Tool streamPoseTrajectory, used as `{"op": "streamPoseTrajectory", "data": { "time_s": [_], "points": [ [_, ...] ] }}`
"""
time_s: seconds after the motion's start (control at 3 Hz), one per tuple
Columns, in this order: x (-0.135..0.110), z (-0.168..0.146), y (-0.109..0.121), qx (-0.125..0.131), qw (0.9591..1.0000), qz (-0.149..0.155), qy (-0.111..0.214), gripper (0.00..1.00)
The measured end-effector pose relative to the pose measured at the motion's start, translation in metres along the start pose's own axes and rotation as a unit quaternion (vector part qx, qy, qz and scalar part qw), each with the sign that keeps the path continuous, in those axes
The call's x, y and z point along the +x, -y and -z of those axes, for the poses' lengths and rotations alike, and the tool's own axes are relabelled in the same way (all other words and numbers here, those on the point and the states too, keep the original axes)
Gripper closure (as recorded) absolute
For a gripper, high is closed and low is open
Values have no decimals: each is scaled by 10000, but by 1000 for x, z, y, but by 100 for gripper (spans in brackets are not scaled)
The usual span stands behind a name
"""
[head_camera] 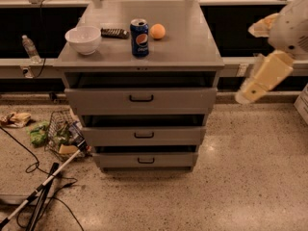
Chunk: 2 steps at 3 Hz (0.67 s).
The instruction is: Pick pepsi can
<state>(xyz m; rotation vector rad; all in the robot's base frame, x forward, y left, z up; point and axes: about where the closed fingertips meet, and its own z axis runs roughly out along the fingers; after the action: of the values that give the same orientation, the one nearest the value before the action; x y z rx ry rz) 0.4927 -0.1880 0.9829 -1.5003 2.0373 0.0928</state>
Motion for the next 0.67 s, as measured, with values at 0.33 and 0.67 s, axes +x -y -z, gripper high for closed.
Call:
{"op": "streamPoseTrajectory", "data": {
  "time_s": [0.33,0.67],
  "points": [
    [-37,-50,48,38,9898,-367,1374,0],
    [-81,-87,87,77,9662,-729,2473,0]
  ]
}}
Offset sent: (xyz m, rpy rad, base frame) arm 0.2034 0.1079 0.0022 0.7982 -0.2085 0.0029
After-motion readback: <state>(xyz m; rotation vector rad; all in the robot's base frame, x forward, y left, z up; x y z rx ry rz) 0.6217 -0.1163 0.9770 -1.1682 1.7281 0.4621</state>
